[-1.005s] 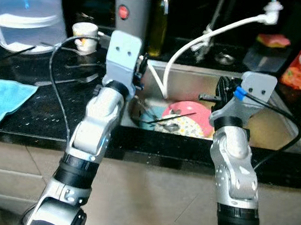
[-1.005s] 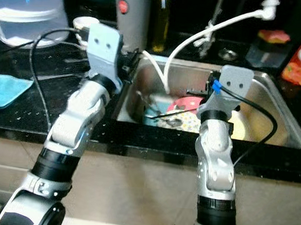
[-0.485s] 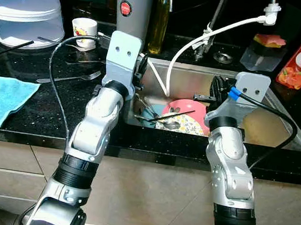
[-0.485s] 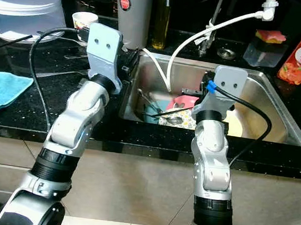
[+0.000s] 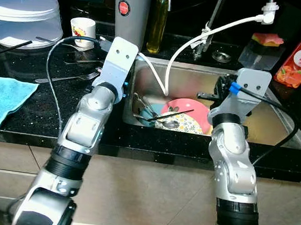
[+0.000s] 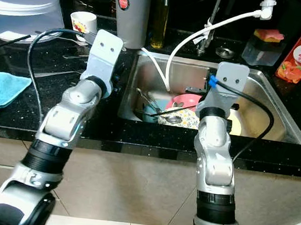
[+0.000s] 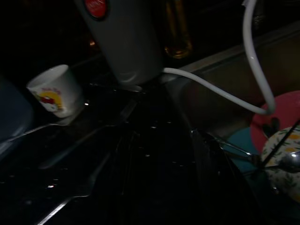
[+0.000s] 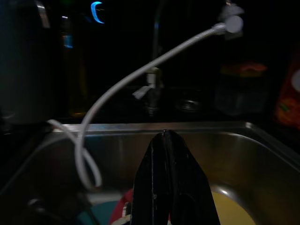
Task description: Kitchen organization
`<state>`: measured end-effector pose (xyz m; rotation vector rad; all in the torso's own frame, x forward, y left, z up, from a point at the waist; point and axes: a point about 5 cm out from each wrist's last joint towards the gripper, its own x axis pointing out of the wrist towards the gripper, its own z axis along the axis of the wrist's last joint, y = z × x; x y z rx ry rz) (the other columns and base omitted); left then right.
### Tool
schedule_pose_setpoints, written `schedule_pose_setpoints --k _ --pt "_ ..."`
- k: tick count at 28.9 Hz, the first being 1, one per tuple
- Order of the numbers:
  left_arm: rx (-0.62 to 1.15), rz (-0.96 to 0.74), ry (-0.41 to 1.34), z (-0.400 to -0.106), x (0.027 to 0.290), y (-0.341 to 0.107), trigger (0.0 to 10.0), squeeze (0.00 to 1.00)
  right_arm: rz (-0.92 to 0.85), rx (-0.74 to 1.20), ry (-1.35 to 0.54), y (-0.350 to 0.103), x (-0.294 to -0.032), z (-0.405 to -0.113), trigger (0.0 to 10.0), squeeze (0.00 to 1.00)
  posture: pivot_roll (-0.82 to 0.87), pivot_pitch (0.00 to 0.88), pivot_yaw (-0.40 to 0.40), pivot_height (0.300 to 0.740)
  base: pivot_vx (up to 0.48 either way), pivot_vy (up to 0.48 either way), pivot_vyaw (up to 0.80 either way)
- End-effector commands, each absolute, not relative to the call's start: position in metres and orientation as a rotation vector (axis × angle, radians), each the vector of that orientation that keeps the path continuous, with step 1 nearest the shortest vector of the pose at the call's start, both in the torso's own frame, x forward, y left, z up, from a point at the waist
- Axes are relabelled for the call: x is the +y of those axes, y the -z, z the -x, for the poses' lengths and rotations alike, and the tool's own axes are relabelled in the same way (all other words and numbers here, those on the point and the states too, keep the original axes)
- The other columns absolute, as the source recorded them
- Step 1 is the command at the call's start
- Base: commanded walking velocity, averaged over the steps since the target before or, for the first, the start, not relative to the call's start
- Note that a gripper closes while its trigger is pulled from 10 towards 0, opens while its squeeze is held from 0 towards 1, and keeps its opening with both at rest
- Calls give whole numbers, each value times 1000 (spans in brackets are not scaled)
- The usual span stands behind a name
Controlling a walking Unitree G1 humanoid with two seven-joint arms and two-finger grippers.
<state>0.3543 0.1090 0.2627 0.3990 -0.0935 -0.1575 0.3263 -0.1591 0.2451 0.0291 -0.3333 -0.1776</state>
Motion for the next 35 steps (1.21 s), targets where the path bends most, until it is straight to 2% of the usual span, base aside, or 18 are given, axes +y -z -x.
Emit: schedule_pose_setpoints --k 1,5,8,9,11,15,18,21,25,35 --pt "-118 -444 198 -350 105 -276 10000 0 -32 -309 192 -245 -162 -329 10000 0 220 17 -58 740 0 0 0" --pt "-60 -576 248 -347 115 -280 10000 0 -35 -324 152 -258 -161 -332 10000 0 248 20 -47 740 0 0 0" --pt "-55 -597 270 -346 116 -281 10000 0 -35 -330 146 -260 -161 -332 10000 0 248 20 -47 740 0 0 0" --pt "-51 -676 323 -345 119 -284 10000 0 -36 -345 138 -264 -160 -332 10000 0 261 17 -46 740 0 0 0" --pt "-48 -728 345 -346 122 -285 10000 0 -38 -356 135 -267 -160 -332 10000 0 261 17 -46 740 0 0 0" --pt "10 -757 283 -363 137 -283 10000 0 -41 -364 129 -269 -158 -333 10000 0 273 8 -44 740 0 0 0" --pt "29 -891 220 -384 150 -285 10000 0 -46 -368 123 -269 -156 -335 10000 0 283 0 -40 740 0 0 0" --pt "38 -903 213 -387 151 -285 10000 0 -47 -367 122 -269 -156 -335 10000 0 283 0 -40 740 0 0 0" --pt "151 -961 151 -406 170 -271 10000 0 -55 -375 113 -270 -153 -334 10000 0 288 0 -32 740 0 0 0" --pt "243 -1058 171 -419 181 -253 10000 0 -64 -374 115 -268 -153 -330 10000 0 297 6 -29 740 0 0 0"
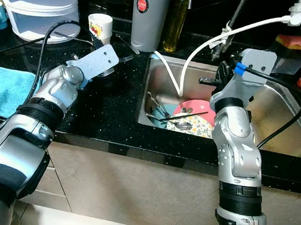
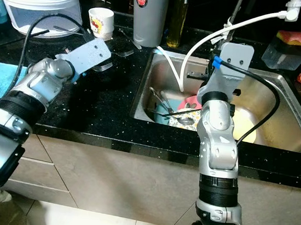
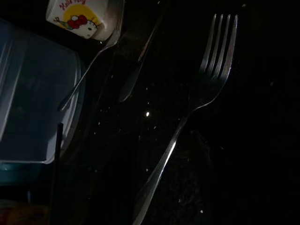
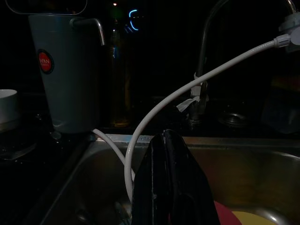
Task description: Kitchen organization
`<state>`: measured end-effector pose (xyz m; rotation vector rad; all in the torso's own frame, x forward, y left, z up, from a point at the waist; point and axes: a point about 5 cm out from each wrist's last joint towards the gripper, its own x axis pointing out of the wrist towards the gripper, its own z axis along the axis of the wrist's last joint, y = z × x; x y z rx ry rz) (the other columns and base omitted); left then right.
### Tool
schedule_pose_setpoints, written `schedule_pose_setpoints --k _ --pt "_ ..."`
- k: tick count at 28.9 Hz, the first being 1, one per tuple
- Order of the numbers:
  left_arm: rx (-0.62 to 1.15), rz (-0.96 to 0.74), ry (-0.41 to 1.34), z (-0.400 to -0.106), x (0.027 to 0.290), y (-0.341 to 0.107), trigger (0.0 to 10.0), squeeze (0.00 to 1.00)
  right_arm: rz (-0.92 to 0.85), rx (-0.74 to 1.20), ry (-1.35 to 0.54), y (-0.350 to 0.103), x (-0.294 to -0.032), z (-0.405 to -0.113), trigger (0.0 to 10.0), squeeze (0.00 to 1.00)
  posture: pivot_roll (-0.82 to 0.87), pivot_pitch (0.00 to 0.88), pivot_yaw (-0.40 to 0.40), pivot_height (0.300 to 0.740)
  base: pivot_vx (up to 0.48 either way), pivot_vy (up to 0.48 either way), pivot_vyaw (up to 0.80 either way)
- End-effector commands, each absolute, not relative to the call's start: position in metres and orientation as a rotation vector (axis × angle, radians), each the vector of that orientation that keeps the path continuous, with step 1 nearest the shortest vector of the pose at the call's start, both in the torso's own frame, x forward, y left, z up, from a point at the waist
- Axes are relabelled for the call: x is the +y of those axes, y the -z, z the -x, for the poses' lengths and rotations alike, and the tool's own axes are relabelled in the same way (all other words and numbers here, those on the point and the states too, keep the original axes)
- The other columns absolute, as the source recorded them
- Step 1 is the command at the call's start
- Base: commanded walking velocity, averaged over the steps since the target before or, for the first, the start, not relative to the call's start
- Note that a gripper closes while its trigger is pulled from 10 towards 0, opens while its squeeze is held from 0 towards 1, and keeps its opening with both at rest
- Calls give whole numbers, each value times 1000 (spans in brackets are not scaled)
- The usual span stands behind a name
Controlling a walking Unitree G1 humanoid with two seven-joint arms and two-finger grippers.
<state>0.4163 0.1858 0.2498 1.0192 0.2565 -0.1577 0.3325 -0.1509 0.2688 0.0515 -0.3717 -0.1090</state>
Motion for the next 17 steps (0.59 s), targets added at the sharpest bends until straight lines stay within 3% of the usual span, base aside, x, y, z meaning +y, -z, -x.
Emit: schedule_pose_setpoints --k 1,17 --pt "250 -1076 178 -419 182 -252 10000 0 -64 -372 115 -267 -153 -330 10000 0 296 7 -28 740 0 0 0" --pt "302 -1132 187 -422 192 -249 10000 0 -71 -357 127 -263 -154 -327 10000 0 285 37 -25 740 0 0 0"
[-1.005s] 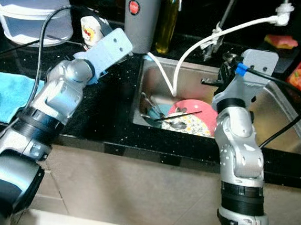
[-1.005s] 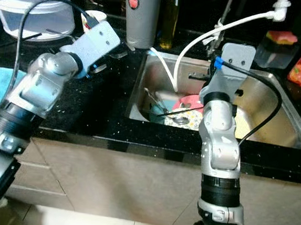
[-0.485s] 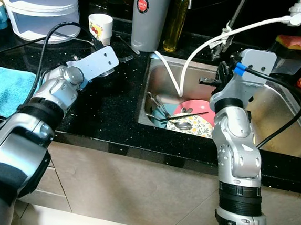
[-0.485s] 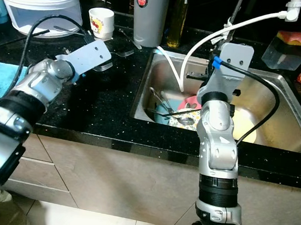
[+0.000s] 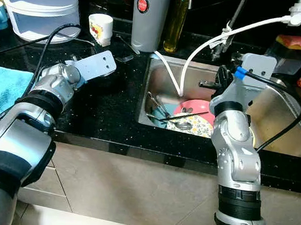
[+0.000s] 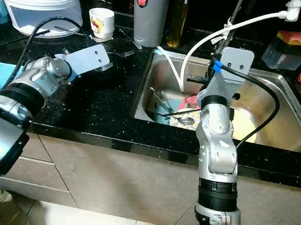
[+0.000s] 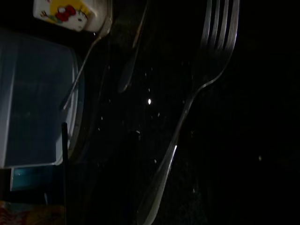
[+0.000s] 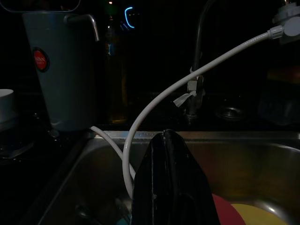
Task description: Kitchen organization
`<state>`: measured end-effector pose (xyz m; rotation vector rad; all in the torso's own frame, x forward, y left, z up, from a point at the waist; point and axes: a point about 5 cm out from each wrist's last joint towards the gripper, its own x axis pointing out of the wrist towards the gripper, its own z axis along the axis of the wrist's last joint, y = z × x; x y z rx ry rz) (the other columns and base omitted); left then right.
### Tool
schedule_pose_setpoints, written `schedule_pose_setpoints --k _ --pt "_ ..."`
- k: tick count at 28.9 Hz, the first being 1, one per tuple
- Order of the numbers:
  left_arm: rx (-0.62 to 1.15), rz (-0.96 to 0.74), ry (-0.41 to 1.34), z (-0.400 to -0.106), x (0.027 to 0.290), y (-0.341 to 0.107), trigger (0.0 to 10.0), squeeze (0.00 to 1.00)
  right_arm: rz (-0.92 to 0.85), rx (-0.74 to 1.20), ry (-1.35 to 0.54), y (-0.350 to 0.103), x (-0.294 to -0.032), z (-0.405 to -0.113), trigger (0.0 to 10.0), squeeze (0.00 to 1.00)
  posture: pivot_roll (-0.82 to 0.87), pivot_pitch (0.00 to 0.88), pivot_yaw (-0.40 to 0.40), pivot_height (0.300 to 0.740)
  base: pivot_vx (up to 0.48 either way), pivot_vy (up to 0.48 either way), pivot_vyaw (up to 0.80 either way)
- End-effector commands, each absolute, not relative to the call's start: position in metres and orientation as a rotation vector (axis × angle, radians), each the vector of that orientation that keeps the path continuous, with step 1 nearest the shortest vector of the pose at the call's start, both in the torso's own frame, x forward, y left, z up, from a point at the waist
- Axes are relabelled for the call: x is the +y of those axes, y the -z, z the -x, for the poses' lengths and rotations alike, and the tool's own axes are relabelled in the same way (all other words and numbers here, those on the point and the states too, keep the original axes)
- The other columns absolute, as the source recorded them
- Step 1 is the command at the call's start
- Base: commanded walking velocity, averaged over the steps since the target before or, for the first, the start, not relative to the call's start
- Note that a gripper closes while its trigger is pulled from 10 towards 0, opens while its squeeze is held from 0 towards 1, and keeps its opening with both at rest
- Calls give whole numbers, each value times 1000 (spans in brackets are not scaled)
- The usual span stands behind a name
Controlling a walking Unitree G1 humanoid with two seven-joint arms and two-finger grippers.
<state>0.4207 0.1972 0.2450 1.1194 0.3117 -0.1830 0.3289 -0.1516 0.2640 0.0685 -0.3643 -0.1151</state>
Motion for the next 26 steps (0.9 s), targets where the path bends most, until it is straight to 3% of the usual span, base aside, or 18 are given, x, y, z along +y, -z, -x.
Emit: schedule_pose_setpoints --k 1,8,11,20,23,26 --pt "302 -1132 187 -422 192 -249 10000 0 -71 -357 127 -263 -154 -327 10000 0 285 37 -25 740 0 0 0" --pt "336 -1137 187 -421 196 -241 9922 0 -71 -357 128 -263 -155 -326 10000 0 279 47 -30 740 0 0 0" --pt "347 -1158 193 -421 197 -238 9059 0 -71 -356 129 -263 -155 -325 10000 0 280 49 -32 740 0 0 0" --pt "328 -1172 205 -422 192 -242 9922 0 -48 -337 96 -263 -154 -324 10000 0 278 100 -66 740 0 0 0" --pt "323 -1173 212 -422 192 -245 8824 0 -43 -326 67 -264 -150 -327 10000 0 278 122 -84 740 0 0 0" --pt "326 -1184 224 -422 192 -245 8980 0 -42 -320 47 -264 -147 -327 10000 0 281 147 -105 740 0 0 0"
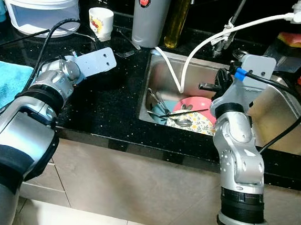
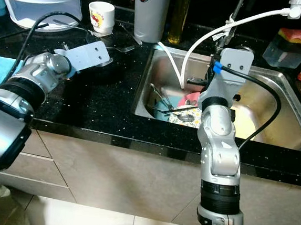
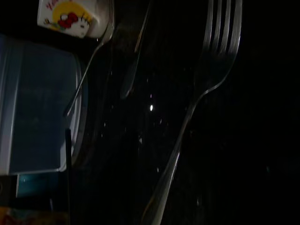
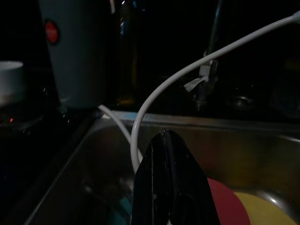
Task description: Kitchen organization
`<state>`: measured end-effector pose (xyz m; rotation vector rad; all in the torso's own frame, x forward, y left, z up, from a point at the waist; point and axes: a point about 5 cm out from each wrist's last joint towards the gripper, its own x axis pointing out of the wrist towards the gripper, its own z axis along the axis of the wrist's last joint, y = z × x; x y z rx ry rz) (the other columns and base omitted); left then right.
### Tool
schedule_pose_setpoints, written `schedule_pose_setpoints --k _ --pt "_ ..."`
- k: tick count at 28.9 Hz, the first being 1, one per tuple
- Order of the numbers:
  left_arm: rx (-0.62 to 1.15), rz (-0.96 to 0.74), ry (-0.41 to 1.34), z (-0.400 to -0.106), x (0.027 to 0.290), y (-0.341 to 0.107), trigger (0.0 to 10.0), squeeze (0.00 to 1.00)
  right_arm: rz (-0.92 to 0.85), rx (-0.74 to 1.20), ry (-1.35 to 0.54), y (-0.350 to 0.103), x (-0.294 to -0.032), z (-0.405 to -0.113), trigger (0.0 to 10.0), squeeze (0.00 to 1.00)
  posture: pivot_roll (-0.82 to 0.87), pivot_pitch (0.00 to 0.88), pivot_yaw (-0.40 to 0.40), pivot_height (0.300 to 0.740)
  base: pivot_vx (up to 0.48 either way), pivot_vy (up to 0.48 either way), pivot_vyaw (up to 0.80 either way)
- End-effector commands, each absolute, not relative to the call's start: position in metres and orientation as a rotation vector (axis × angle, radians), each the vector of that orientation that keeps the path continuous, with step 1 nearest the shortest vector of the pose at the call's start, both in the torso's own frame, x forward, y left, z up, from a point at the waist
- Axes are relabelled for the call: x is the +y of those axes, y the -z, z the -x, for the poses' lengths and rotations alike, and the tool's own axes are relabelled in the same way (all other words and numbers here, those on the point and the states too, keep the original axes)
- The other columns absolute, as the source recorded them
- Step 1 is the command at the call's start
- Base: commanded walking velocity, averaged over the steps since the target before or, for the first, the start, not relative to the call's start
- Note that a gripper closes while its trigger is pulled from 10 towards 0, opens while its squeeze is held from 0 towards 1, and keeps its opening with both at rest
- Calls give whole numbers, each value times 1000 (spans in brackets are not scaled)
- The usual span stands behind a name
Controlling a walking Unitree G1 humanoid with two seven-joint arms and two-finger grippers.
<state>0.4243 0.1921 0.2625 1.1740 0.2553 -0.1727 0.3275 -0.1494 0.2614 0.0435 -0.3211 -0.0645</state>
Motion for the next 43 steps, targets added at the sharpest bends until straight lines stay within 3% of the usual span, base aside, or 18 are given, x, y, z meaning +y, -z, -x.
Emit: schedule_pose_setpoints --k 1,7,10,12,14,15,16,17,27,30,31,33,34,37,41,42,43 --pt "326 -1184 224 -422 192 -245 8980 0 -42 -320 47 -264 -147 -327 10000 0 281 147 -105 740 0 0 0" --pt "328 -1202 245 -422 192 -246 8941 0 -35 -305 12 -265 -142 -329 10000 0 284 180 -126 740 0 0 0" --pt "334 -1219 247 -422 194 -246 8118 0 -32 -302 7 -265 -142 -330 10000 0 285 185 -125 740 0 0 0" --pt "339 -1234 245 -421 197 -247 5765 0 -29 -300 10 -265 -143 -330 10000 0 286 181 -123 740 0 0 0" --pt "340 -1231 242 -421 197 -247 5765 0 -29 -299 11 -264 -144 -330 10000 0 283 178 -121 740 0 0 0" --pt "338 -1227 236 -421 198 -248 2745 0 -28 -299 13 -264 -144 -330 10000 0 281 171 -119 740 0 0 0" --pt "336 -1222 230 -422 198 -249 2745 0 -28 -298 16 -264 -145 -330 10000 0 281 171 -119 740 0 0 0" --pt "336 -1218 226 -422 198 -250 0 0 -28 -299 17 -264 -145 -330 10000 0 279 165 -116 740 0 0 0" --pt "345 -1151 195 -421 205 -246 0 0 -29 -318 33 -266 -148 -330 10000 0 279 109 -104 740 0 0 0" --pt "319 -1040 167 -422 204 -254 0 0 -30 -326 36 -268 -148 -330 10000 0 280 98 -101 740 0 0 0" --pt "285 -961 146 -423 202 -262 6706 0 -30 -329 37 -268 -148 -330 10000 0 281 93 -100 740 0 0 0" --pt "262 -908 134 -424 201 -267 6706 0 -30 -331 38 -269 -148 -331 10000 0 282 91 -100 740 0 0 0" --pt "223 -815 119 -425 198 -279 10000 0 -31 -334 40 -269 -149 -331 10000 0 284 85 -97 740 0 0 0" --pt "179 -553 87 -426 194 -298 10000 0 -33 -338 43 -269 -149 -332 10000 0 289 77 -95 740 0 0 0" --pt "165 -408 75 -426 191 -306 10000 0 -34 -339 45 -269 -149 -333 10000 0 291 76 -95 740 0 0 0" --pt "177 -345 93 -427 187 -306 10000 263 -36 -342 45 -270 -148 -333 10000 0 288 68 -89 740 0 0 0" --pt "177 -345 93 -427 187 -306 10000 263 -36 -342 45 -270 -148 -333 10000 0 288 68 -89 740 0 0 0"
